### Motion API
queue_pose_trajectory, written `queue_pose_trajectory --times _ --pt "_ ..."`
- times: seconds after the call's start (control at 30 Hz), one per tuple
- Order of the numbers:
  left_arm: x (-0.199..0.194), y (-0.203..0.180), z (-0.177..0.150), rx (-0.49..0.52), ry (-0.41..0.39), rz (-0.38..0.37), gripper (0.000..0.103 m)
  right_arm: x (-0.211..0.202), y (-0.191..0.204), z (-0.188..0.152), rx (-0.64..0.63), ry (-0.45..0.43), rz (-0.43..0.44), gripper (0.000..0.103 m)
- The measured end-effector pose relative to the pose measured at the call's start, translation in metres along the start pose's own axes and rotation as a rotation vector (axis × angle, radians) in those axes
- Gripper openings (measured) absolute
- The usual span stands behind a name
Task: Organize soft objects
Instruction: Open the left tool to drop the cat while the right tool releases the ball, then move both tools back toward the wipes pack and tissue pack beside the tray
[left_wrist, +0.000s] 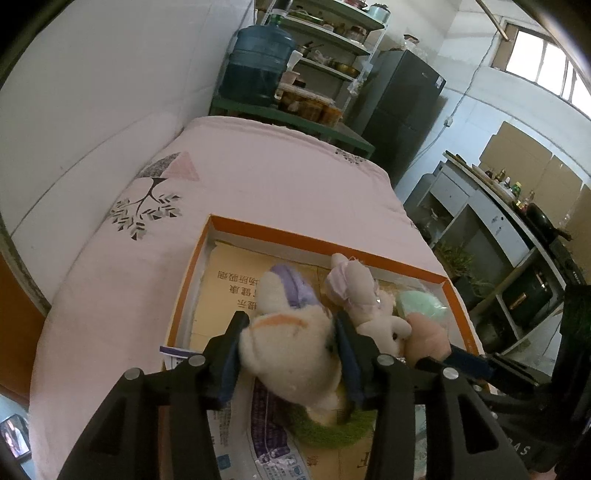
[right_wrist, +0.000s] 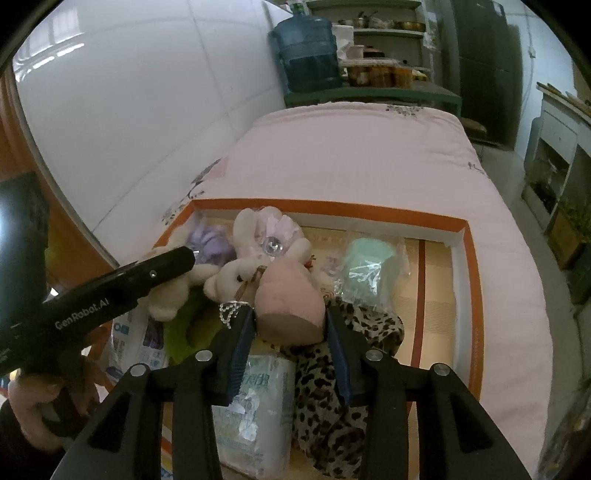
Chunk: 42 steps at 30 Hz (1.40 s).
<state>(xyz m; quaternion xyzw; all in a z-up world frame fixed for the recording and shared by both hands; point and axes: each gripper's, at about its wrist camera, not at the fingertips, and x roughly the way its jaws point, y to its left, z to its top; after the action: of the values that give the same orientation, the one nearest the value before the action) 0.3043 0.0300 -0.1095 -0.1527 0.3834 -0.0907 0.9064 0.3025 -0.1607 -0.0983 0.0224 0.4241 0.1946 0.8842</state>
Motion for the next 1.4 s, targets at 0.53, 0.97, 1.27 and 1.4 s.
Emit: queue_pose_trajectory --times 0.53,0.97,1.27,1.4 --pt "-0.021 -0.007 0.000 -0.006 -0.058 0.017 0.060 -0.021 -0.005 -0.004 0.038 -0.045 -0.001 0.057" --pt "-0.052 -0.026 -0.005 0.069 -0.095 0.040 0.060 -0.046 0.002 -0.015 0.050 -0.064 -0.010 0.057" --pt "-0.075 -0.034 -0.016 0.109 -0.124 0.083 0.060 -0.058 0.008 -0.022 0.048 -0.069 -0.020 0.057" --pt "-0.082 -0.036 -0.020 0.119 -0.129 0.088 0.060 -0.065 0.012 -0.028 0.046 -0.072 -0.022 0.057"
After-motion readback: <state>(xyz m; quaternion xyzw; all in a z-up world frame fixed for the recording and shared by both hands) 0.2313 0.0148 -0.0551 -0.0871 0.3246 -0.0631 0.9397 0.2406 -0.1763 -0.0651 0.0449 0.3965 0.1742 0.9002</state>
